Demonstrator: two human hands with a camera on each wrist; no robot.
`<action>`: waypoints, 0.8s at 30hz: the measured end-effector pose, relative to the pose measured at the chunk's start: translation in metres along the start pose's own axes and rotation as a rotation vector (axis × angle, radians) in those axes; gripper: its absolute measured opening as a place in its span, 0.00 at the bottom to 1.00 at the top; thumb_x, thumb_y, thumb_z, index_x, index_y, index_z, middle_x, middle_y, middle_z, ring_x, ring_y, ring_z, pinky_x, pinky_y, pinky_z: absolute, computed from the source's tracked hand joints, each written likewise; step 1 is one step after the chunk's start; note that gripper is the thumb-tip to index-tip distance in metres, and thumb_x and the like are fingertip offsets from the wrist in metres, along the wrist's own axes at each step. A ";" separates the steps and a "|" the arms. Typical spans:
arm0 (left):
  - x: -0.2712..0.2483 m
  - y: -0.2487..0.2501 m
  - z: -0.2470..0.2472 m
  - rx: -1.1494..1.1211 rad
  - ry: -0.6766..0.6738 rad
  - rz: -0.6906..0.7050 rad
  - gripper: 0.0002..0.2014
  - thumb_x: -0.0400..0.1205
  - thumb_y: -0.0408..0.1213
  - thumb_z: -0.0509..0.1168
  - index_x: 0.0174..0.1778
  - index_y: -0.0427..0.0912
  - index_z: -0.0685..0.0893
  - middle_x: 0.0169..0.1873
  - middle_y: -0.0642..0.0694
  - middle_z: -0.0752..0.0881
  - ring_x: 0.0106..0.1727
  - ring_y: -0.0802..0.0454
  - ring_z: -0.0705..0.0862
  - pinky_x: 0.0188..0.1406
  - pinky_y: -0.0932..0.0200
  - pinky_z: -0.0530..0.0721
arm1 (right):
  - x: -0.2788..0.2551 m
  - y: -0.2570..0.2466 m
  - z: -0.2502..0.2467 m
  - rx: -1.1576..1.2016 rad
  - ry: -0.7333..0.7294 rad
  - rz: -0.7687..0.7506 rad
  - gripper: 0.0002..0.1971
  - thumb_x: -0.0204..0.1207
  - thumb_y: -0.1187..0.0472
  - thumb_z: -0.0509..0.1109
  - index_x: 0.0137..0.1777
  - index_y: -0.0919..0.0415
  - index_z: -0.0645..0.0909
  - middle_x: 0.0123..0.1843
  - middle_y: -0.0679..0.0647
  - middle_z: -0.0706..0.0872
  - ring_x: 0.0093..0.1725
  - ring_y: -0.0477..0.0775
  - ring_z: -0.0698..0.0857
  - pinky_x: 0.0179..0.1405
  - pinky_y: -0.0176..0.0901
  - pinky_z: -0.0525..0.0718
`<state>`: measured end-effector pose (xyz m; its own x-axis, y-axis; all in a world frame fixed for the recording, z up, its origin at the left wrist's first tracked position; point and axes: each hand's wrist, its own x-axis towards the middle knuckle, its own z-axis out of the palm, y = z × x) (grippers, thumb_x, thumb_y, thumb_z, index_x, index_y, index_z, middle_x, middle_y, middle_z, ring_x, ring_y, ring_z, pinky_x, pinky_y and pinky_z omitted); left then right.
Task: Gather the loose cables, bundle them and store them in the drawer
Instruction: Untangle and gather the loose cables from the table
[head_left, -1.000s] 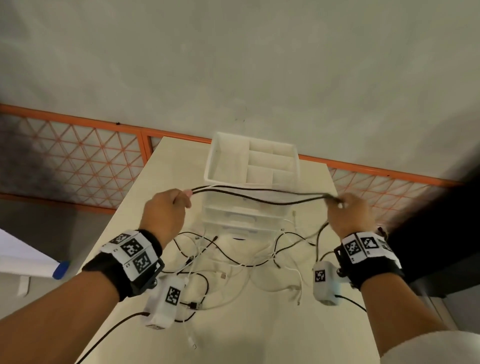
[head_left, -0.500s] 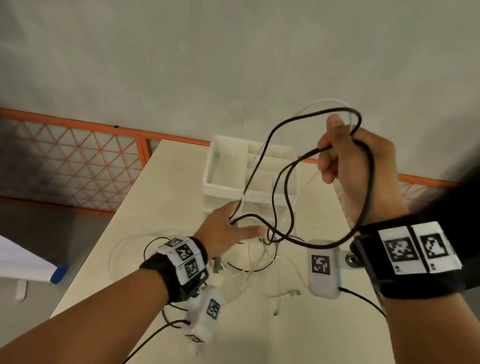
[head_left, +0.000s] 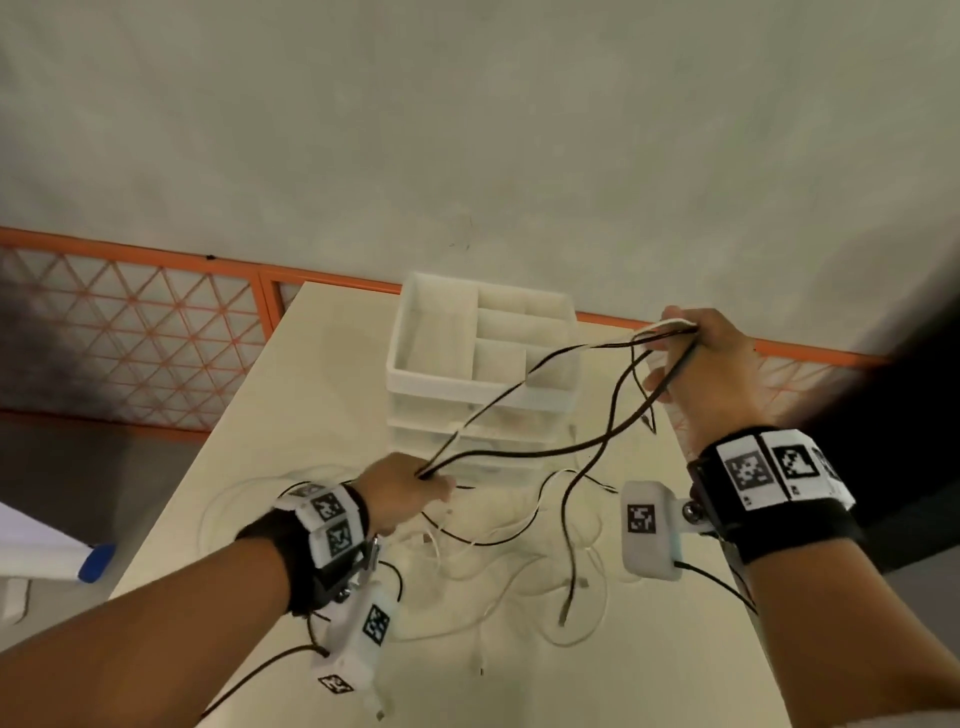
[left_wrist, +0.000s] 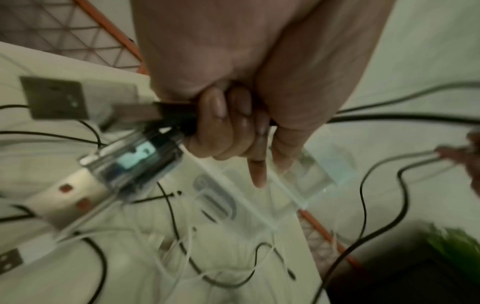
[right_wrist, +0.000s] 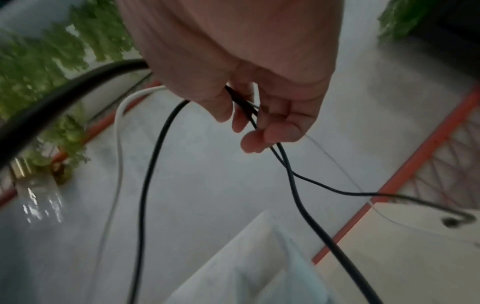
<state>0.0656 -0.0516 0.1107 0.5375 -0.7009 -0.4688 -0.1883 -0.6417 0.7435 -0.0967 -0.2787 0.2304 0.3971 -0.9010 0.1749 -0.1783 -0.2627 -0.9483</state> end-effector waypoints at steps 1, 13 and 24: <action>-0.004 0.003 -0.009 -0.037 0.006 0.016 0.15 0.82 0.49 0.67 0.46 0.39 0.85 0.22 0.50 0.68 0.19 0.53 0.64 0.18 0.65 0.62 | 0.006 0.001 0.001 -0.004 -0.022 -0.007 0.03 0.82 0.63 0.64 0.52 0.55 0.78 0.47 0.62 0.83 0.31 0.54 0.82 0.26 0.42 0.81; -0.035 -0.007 -0.042 -0.447 0.060 0.075 0.23 0.87 0.53 0.55 0.45 0.37 0.84 0.21 0.56 0.64 0.21 0.58 0.59 0.19 0.65 0.59 | 0.018 0.069 0.006 -0.217 -0.116 -0.006 0.21 0.72 0.66 0.62 0.49 0.34 0.81 0.52 0.52 0.85 0.41 0.58 0.88 0.36 0.56 0.88; -0.042 0.009 -0.010 -0.046 0.057 0.250 0.21 0.89 0.47 0.56 0.40 0.39 0.87 0.16 0.61 0.76 0.18 0.67 0.73 0.20 0.73 0.68 | -0.115 0.069 0.068 -0.322 -0.823 0.093 0.38 0.71 0.48 0.80 0.73 0.20 0.62 0.28 0.51 0.88 0.26 0.41 0.82 0.33 0.29 0.81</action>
<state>0.0494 -0.0245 0.1417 0.5247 -0.8163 -0.2413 -0.2841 -0.4352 0.8544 -0.0937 -0.1694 0.1265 0.8678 -0.4218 -0.2627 -0.4372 -0.3967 -0.8072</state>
